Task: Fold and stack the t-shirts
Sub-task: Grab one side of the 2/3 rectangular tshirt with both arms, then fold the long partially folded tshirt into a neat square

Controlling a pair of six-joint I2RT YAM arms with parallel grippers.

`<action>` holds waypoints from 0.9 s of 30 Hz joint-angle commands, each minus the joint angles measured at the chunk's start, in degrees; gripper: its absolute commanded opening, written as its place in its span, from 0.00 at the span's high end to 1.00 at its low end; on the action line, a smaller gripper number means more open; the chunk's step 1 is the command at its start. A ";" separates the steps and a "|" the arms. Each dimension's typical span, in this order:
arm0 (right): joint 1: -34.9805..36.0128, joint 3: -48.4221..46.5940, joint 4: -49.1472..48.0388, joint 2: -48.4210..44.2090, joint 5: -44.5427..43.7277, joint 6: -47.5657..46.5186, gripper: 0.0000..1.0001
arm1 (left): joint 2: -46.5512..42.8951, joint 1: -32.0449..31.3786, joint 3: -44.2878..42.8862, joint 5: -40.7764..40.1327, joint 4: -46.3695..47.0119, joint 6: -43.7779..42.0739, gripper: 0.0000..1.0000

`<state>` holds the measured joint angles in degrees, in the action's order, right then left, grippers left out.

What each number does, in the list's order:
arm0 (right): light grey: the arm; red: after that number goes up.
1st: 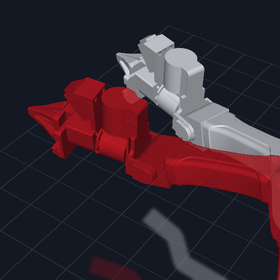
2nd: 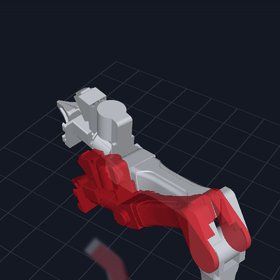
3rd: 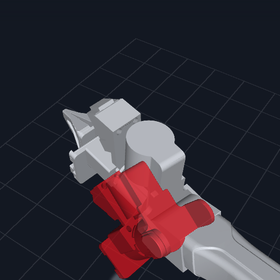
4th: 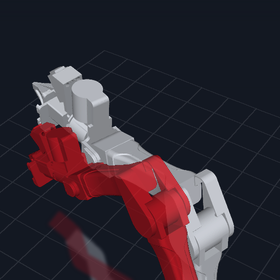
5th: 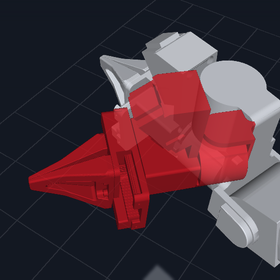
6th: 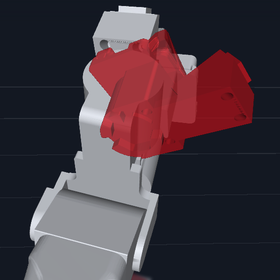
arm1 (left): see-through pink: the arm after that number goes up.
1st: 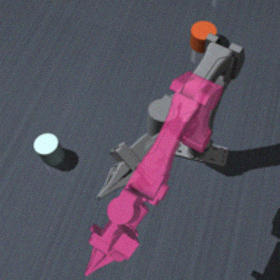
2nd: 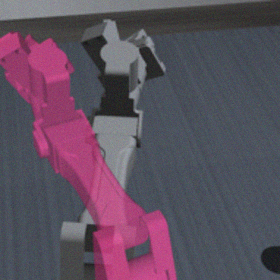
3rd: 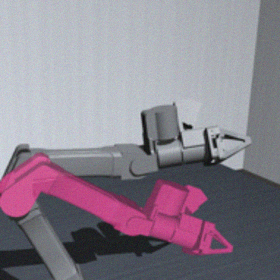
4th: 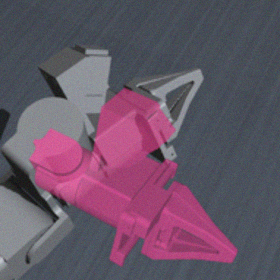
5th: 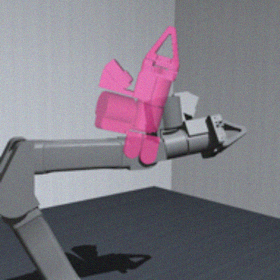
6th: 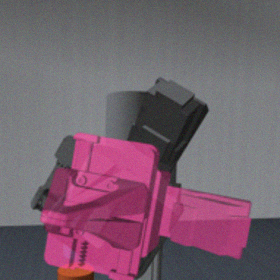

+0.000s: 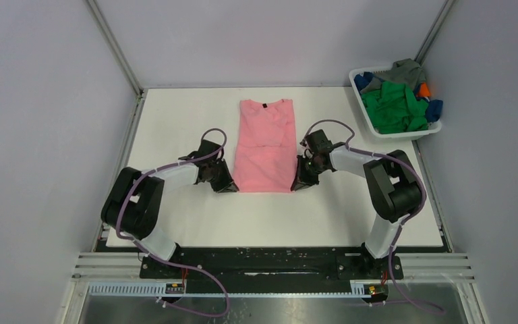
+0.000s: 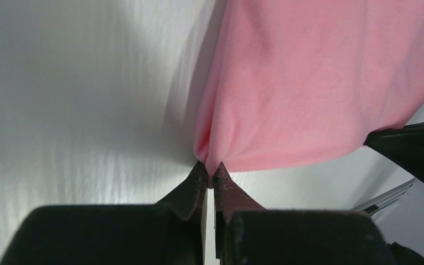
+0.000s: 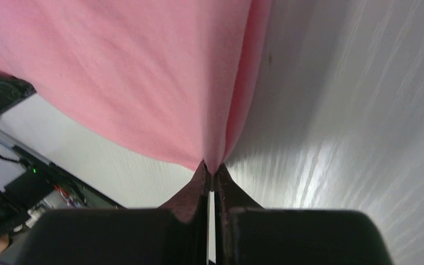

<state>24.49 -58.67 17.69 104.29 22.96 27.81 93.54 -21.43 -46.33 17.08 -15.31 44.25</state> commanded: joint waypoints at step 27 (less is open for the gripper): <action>-7.53 -2.69 15.54 -28.69 20.98 -2.76 1.00 | -31.93 -3.01 -5.67 -2.01 -5.60 -3.57 1.00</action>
<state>19.66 -56.60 37.50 71.11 40.84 23.51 57.25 -28.82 -48.36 15.66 -29.34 43.88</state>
